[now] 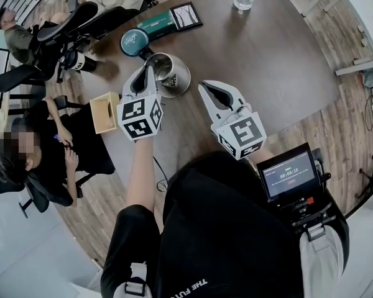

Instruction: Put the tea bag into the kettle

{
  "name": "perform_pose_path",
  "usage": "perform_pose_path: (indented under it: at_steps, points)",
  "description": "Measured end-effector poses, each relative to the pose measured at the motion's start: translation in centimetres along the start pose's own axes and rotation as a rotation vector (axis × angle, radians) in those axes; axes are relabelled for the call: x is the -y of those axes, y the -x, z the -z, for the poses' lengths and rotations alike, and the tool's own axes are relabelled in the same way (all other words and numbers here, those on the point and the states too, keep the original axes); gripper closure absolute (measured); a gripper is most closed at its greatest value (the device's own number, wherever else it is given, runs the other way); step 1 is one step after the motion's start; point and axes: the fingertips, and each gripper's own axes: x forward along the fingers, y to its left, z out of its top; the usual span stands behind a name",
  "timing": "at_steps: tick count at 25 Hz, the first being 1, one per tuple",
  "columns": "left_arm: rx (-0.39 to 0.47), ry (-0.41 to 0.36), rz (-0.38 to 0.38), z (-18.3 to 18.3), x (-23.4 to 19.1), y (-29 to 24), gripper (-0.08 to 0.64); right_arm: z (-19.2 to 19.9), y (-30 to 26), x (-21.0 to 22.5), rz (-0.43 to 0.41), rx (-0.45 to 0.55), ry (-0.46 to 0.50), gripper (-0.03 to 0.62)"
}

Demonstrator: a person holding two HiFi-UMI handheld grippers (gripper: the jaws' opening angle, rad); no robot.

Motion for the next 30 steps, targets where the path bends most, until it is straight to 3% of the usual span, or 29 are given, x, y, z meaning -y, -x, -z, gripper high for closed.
perform_pose_path:
  at_steps: [13,17,24,30]
  points:
    - [0.177,-0.017,-0.067,-2.1,1.9,8.5,0.554,-1.2,0.6,-1.3,-0.028,0.028,0.02,0.588]
    - [0.22,0.021,-0.048,-1.8,2.6,13.0,0.555,-1.2,1.9,-3.9,-0.032,0.037,0.043,0.588]
    - [0.21,0.001,-0.038,-0.1,3.1,16.0,0.555,-1.1,2.7,-6.8,-0.053,0.029,0.069,0.588]
    - [0.189,0.049,-0.045,1.2,2.8,17.4,0.555,-0.6,3.3,-7.9,-0.068,0.01,0.07,0.588]
